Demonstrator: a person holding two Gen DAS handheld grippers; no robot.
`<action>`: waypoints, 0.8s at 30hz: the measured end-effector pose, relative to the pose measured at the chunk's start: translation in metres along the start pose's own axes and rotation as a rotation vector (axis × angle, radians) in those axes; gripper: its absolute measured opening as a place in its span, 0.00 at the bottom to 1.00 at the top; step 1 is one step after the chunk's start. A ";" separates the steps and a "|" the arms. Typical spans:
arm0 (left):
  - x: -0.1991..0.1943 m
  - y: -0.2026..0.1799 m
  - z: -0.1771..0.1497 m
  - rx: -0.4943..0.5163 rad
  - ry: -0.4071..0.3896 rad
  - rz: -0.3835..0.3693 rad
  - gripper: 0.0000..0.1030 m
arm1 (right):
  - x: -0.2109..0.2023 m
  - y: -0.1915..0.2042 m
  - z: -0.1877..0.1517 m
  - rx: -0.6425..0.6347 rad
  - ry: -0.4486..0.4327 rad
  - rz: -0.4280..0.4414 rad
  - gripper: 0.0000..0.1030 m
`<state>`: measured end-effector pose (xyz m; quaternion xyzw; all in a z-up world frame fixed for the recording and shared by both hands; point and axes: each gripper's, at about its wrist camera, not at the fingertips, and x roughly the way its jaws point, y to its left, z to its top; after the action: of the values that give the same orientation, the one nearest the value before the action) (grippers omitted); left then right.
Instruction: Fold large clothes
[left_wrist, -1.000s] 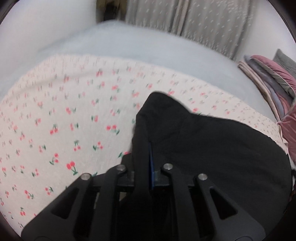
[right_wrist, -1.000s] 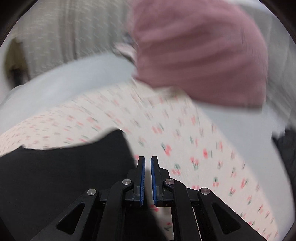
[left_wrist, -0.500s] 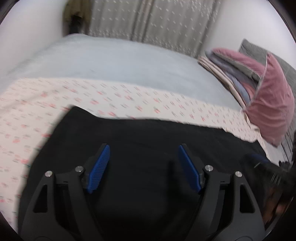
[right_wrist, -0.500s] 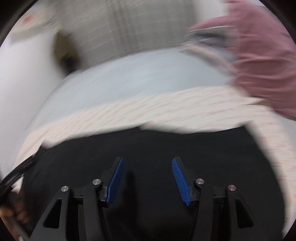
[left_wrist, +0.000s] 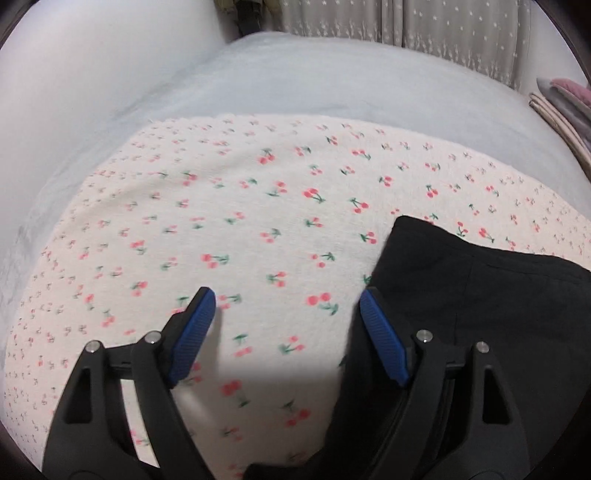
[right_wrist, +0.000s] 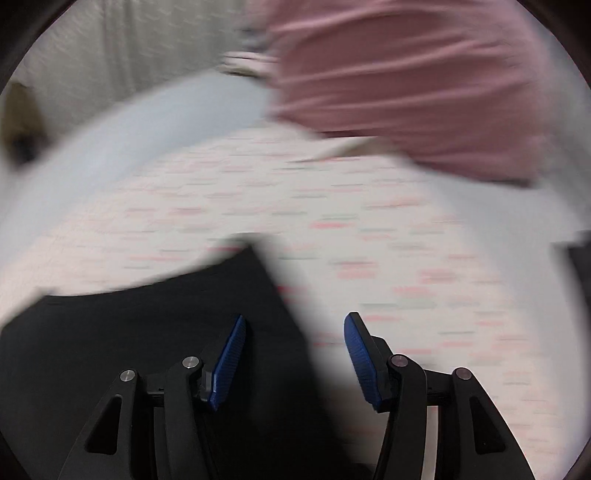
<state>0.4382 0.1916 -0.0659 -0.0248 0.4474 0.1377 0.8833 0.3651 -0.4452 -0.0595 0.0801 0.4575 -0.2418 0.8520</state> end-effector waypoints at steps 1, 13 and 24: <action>-0.012 0.000 -0.005 0.011 -0.018 -0.047 0.79 | -0.006 -0.005 -0.003 -0.011 -0.013 0.006 0.56; -0.168 -0.109 -0.142 0.220 -0.147 -0.505 0.79 | -0.150 0.109 -0.140 -0.304 -0.136 0.420 0.70; -0.161 -0.054 -0.203 0.142 -0.006 -0.309 0.80 | -0.147 0.038 -0.209 -0.143 -0.051 0.326 0.72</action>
<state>0.2025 0.0697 -0.0633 -0.0302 0.4444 -0.0316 0.8948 0.1607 -0.2876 -0.0609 0.0863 0.4326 -0.0693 0.8948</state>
